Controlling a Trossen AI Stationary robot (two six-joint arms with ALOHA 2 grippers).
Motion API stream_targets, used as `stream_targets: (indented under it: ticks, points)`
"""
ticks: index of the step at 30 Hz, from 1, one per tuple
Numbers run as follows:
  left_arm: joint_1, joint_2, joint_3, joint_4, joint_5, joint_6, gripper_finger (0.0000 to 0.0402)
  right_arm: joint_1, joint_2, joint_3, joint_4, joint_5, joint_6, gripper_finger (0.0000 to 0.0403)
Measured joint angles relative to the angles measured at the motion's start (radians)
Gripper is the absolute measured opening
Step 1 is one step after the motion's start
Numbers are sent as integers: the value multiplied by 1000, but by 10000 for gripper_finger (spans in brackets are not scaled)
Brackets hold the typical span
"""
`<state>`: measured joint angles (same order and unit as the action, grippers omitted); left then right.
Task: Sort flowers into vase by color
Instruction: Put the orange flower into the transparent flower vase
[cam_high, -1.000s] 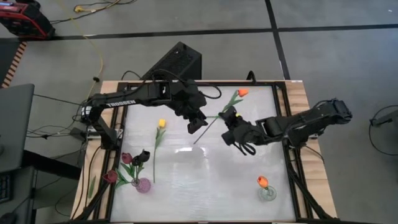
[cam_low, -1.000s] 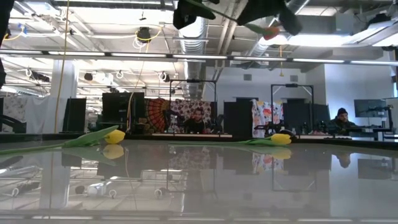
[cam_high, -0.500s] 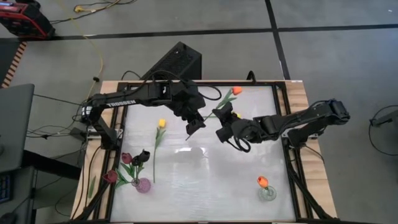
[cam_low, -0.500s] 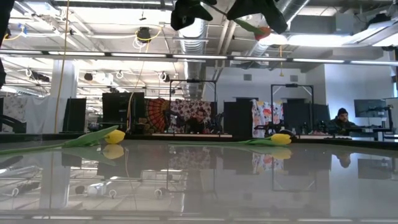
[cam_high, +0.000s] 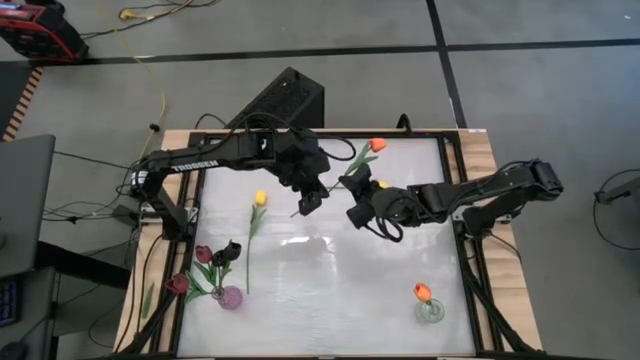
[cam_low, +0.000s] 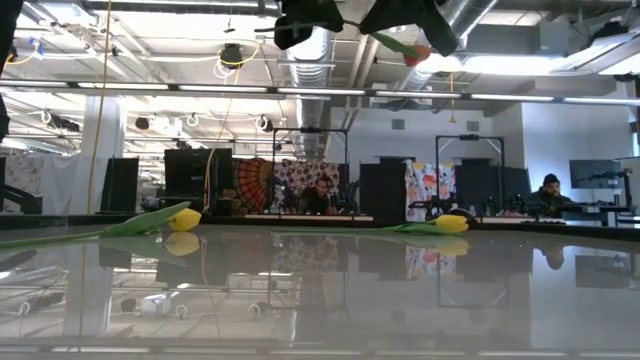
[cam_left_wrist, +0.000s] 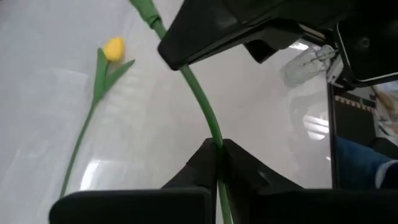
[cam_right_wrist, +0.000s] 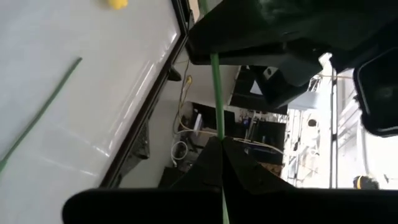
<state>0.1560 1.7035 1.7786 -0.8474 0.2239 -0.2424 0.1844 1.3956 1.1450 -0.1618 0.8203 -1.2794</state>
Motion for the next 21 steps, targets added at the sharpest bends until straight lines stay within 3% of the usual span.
stream_targets:
  ticks: [10,15,19,21]
  points:
    - [0,0,0,15,-79,-2,0,35,-8,-1,-1,-41,90,106]
    - [10,0,0,18,-142,5,0,106,-66,0,-173,11,386,154]
    - [-1,-1,0,68,-193,41,0,131,-173,-5,-467,-211,754,168]
    - [-19,-2,0,98,-214,81,0,91,-241,-38,-515,-322,907,166]
